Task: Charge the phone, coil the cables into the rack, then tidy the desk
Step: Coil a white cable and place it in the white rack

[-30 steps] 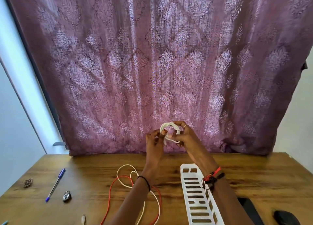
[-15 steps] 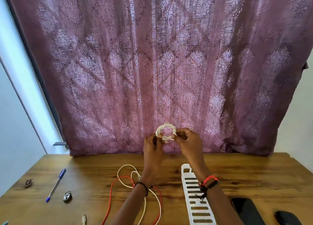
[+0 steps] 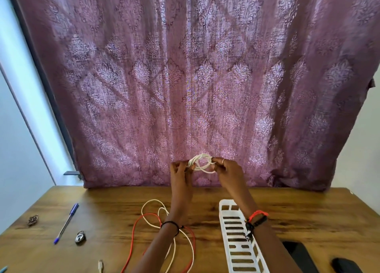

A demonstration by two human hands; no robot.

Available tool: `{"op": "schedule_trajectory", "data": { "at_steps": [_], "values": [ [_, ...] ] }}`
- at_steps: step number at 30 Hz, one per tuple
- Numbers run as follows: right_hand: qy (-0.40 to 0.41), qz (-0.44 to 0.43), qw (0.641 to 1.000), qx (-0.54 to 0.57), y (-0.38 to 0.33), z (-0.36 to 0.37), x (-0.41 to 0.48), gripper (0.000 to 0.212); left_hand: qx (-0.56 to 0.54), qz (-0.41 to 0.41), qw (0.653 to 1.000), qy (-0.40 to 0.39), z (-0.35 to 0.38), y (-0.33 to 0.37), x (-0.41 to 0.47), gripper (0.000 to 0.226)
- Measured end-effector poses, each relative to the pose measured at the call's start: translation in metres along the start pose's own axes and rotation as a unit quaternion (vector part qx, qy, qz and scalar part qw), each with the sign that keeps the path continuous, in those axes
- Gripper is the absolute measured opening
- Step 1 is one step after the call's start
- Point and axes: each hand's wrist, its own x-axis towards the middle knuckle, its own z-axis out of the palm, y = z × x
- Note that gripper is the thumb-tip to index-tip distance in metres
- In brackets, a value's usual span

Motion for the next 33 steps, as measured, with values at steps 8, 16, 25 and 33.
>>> {"op": "schedule_trajectory", "data": {
  "at_steps": [8, 16, 25, 33],
  "values": [
    [0.016, 0.034, 0.997, 0.062, 0.011, 0.007, 0.001, 0.027, -0.019, -0.03, 0.999, -0.03, 0.0, -0.01, 0.003, 0.017],
    [0.013, 0.073, 0.986, 0.147, 0.014, 0.01, 0.0, 0.028, -0.063, -0.107, 0.989, -0.075, 0.004, -0.004, -0.006, 0.016],
    [-0.042, 0.034, 0.993, 0.101, 0.02, -0.001, 0.006, 0.023, -0.296, -0.263, 0.904, -0.162, 0.001, -0.005, -0.002, 0.023],
    [-0.118, -0.053, 0.991, -0.029, 0.018, -0.002, 0.007, 0.025, -0.373, -0.349, 0.785, -0.352, -0.015, 0.014, 0.014, 0.023]
  ]
}}
